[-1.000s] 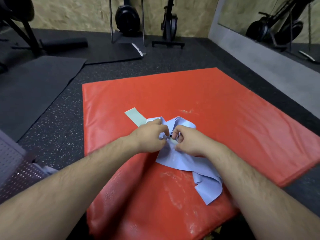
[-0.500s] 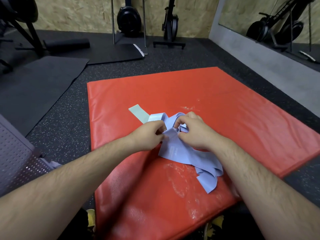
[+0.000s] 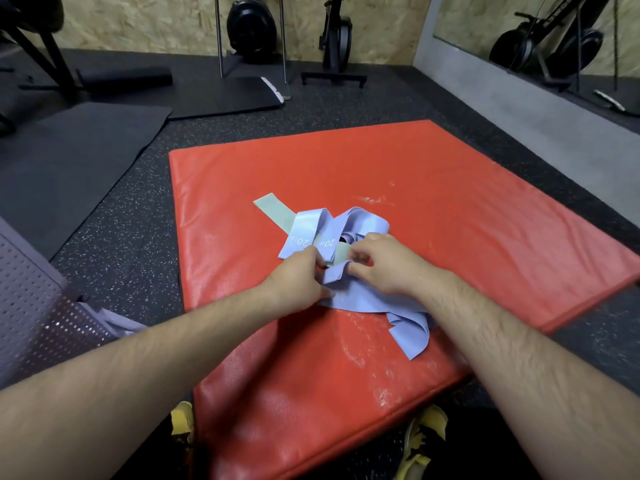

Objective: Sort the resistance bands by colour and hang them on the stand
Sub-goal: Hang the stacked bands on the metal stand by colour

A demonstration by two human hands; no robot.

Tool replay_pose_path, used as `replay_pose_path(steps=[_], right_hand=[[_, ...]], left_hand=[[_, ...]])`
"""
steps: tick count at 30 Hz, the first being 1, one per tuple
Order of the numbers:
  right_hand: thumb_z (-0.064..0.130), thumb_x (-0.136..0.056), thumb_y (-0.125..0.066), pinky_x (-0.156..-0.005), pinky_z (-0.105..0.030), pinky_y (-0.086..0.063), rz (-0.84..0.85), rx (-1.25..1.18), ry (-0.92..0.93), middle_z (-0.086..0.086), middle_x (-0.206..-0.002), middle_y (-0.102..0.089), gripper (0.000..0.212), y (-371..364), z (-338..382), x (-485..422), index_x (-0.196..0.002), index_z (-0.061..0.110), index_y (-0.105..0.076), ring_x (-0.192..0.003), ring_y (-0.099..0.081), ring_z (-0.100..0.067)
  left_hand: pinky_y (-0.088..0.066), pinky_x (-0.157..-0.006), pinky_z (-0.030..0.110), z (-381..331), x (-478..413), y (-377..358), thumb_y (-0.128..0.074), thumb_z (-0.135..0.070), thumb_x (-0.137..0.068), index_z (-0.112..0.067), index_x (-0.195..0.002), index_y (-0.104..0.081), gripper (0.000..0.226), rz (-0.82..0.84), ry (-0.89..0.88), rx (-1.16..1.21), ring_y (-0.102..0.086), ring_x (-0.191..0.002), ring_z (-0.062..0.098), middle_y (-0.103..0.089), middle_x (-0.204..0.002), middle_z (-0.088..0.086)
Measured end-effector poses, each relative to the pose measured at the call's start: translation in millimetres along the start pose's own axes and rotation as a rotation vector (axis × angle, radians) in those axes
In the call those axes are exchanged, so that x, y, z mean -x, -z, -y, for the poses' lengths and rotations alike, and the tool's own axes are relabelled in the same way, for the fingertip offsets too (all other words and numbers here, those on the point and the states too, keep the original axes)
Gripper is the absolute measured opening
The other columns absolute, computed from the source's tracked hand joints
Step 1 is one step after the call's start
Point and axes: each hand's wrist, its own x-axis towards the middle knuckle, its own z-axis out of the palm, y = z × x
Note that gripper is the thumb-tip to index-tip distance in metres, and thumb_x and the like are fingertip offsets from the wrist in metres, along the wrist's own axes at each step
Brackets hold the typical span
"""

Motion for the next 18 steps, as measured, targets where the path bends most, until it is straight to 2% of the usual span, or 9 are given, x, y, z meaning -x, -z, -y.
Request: replay_pose_path(steps=[3, 5, 7, 9, 11, 13, 16, 18], right_hand=[[0.035, -0.099, -0.052, -0.077, -0.043, -0.046, -0.054, -0.018, 0.033, 0.003, -0.083, -0.053, 0.024, 0, 0, 0, -0.080, 0.021, -0.051, -0.086, -0.048, -0.022], [0.031, -0.100, -0.052, -0.069, -0.040, -0.046, -0.065, -0.073, 0.028, 0.005, -0.078, -0.056, 0.020, 4, 1, 1, -0.083, 0.022, -0.048, -0.075, -0.052, -0.021], [0.028, -0.099, -0.053, -0.066, -0.035, -0.045, -0.080, -0.154, 0.042, 0.009, -0.077, -0.059, 0.006, 8, 1, 2, -0.095, 0.025, -0.051, -0.068, -0.054, -0.014], [0.028, -0.099, -0.054, -0.065, -0.033, -0.046, -0.097, -0.211, 0.069, 0.007, -0.076, -0.060, 0.002, 8, 3, 4, -0.100, 0.029, -0.053, -0.064, -0.052, -0.011], [0.030, -0.099, -0.053, -0.064, -0.032, -0.045, -0.104, -0.251, 0.070, 0.006, -0.071, -0.059, 0.003, 9, 5, 4, -0.100, 0.029, -0.056, -0.062, -0.049, -0.010], [0.029, -0.100, -0.053, -0.061, -0.025, -0.040, -0.114, -0.258, 0.075, 0.010, -0.069, -0.056, 0.007, 12, 6, 5, -0.101, 0.027, -0.059, -0.061, -0.048, -0.004], [0.027, -0.101, -0.053, -0.062, -0.020, -0.034, -0.123, -0.223, 0.088, 0.015, -0.072, -0.055, 0.008, 15, 6, 7, -0.097, 0.025, -0.060, -0.066, -0.050, 0.001], [0.029, -0.101, -0.053, -0.061, -0.019, -0.034, -0.090, -0.228, 0.093, 0.014, -0.070, -0.053, 0.014, 16, 8, 9, -0.088, 0.027, -0.056, -0.064, -0.048, -0.001]], left_hand=[[-0.035, -0.053, 0.028, -4, 5, -5, -0.078, -0.042, -0.077, -0.020, -0.079, -0.049, 0.037, -0.091, 0.042, -0.007, -0.050, -0.068, 0.015, -0.052, -0.079, -0.002], [-0.044, -0.068, 0.032, -1, 8, -12, -0.079, -0.047, -0.075, -0.020, -0.081, -0.051, 0.039, -0.093, 0.044, -0.077, -0.050, -0.081, 0.018, -0.051, -0.091, 0.001], [-0.046, -0.082, 0.035, 0, 12, -19, -0.078, -0.036, -0.078, -0.024, -0.083, -0.051, 0.030, -0.095, 0.040, -0.034, -0.052, -0.093, 0.021, -0.053, -0.097, 0.001], [-0.044, -0.072, 0.026, 0, 15, -22, -0.072, -0.021, -0.082, -0.023, -0.078, -0.049, 0.024, -0.110, 0.019, 0.104, -0.056, -0.084, 0.019, -0.057, -0.086, -0.002], [-0.038, -0.059, 0.018, -5, 20, -18, -0.070, -0.013, -0.084, -0.020, -0.078, -0.048, 0.024, -0.133, -0.041, 0.204, -0.051, -0.068, 0.009, -0.057, -0.076, -0.005], [-0.039, -0.061, 0.016, -11, 26, -11, -0.073, -0.011, -0.084, -0.019, -0.078, -0.052, 0.023, -0.189, -0.116, 0.290, -0.049, -0.063, 0.002, -0.060, -0.075, -0.006], [-0.040, -0.066, 0.015, -17, 32, 5, -0.076, -0.013, -0.084, -0.017, -0.078, -0.059, 0.019, -0.326, -0.221, 0.354, -0.054, -0.073, 0.003, -0.063, -0.081, -0.002], [-0.039, -0.077, 0.014, -15, 33, 13, -0.077, -0.017, -0.084, -0.021, -0.081, -0.061, 0.017, -0.393, -0.264, 0.331, -0.054, -0.092, 0.003, -0.059, -0.095, -0.004]])
